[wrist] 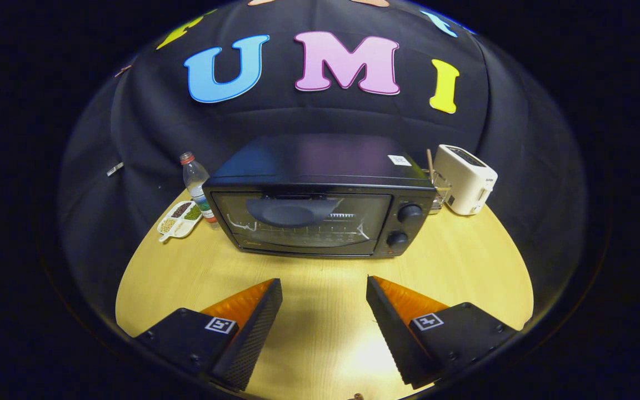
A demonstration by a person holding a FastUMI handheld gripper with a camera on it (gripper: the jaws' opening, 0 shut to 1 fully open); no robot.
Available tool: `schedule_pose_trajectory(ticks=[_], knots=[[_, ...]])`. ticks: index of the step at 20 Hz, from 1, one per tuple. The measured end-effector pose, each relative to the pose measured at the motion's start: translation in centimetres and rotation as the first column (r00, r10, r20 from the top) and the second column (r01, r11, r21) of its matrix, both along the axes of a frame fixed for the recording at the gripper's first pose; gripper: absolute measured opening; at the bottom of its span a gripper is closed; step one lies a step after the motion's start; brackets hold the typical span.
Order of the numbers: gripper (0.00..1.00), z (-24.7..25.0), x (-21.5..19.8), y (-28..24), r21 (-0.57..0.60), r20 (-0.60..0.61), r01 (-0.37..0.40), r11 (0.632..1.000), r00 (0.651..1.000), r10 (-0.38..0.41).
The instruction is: Open the toaster oven, put the food inside, and close the toaster oven door.
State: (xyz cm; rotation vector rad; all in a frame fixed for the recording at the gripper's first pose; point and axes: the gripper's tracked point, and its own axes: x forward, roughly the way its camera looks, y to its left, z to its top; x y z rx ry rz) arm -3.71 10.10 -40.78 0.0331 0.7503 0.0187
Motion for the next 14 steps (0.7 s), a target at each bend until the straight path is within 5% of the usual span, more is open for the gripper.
schedule_pose_trajectory(ticks=[5, 9, 14], knots=[[0.99, 9.3, -0.3, -6.2, 0.062, 0.189, 0.016, 0.998, 0.982, -0.027], [0.98, 19.7, 1.6, -12.3, 0.012, 0.427, 0.009, 1.0, 0.904, -0.013], [0.98, 29.4, 2.2, -16.3, 0.059, 0.583, -0.001, 0.998, 0.812, -0.034]])
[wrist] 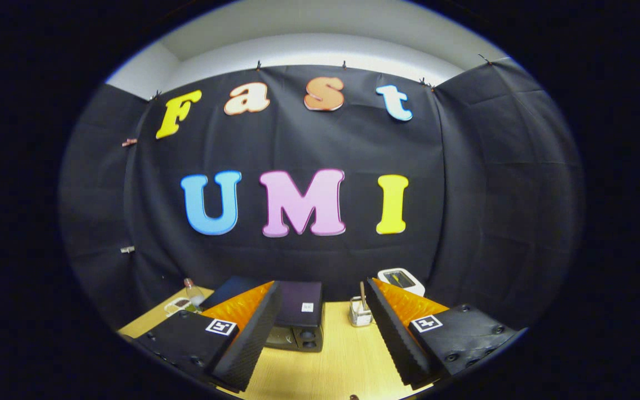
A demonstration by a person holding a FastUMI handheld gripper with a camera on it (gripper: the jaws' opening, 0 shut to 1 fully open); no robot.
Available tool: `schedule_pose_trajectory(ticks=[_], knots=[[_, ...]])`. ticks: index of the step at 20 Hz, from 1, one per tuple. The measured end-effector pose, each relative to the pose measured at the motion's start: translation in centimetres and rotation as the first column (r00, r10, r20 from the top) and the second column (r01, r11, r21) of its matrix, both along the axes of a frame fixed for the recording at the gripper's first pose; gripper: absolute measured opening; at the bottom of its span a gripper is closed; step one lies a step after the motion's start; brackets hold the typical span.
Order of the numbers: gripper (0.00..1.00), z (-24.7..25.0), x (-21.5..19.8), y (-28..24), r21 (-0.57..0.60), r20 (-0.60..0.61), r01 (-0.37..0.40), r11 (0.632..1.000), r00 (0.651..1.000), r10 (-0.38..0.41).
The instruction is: Open the toaster oven, put the food inside, and close the toaster oven door.
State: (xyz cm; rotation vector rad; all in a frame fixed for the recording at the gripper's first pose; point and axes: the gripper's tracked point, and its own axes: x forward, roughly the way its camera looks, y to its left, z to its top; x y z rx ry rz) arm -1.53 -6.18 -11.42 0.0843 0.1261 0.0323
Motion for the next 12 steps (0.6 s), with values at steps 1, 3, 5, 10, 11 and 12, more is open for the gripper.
schedule_pose_trajectory(ticks=[1, 3, 5, 10, 11, 12], knots=[[0.97, 1.1, -0.1, -0.4, -0.001, 0.027, -0.013, 1.0, 1.0, 0.013], [0.97, 3.3, -0.2, -1.0, 0.004, 0.08, -0.035, 0.999, 0.996, 0.035], [0.97, 4.4, -0.5, -0.8, 0.031, 0.093, -0.068, 0.997, 0.994, 0.065], [0.97, 4.4, 0.0, -0.9, 0.059, 0.082, -0.114, 0.992, 0.991, 0.109], [0.97, 4.4, 0.1, -1.0, 0.052, 0.084, -0.116, 0.992, 0.99, 0.112], [0.97, 4.6, 0.0, -0.8, 0.043, 0.085, -0.121, 0.992, 0.99, 0.117]])
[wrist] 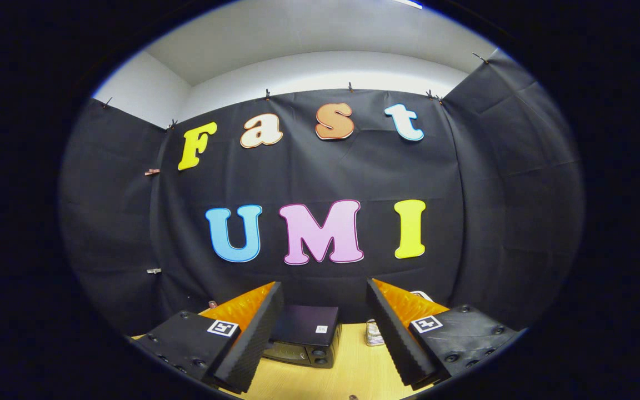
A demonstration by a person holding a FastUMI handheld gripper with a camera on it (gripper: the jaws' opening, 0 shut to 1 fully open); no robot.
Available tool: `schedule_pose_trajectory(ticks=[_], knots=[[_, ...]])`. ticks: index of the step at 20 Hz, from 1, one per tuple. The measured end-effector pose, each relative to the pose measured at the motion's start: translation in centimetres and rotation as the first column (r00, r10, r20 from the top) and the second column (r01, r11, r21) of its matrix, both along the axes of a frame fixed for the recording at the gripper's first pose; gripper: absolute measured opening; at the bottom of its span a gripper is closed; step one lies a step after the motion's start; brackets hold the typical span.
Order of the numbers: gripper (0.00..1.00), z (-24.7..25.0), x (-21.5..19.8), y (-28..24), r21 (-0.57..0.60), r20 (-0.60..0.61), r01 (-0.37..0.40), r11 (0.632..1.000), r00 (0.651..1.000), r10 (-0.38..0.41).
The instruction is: Open the toaster oven, put the food inside, and close the toaster oven door.
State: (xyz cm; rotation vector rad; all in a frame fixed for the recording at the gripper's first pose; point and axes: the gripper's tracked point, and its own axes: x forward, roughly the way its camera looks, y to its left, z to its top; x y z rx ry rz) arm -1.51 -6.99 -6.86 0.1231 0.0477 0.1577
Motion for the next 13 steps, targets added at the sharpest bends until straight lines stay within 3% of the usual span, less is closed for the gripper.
schedule_pose_trajectory(ticks=[13], knots=[[0.97, 0.23, 0.13, 0.81, -0.037, -0.005, 0.009, 0.999, 1.0, -0.009]])
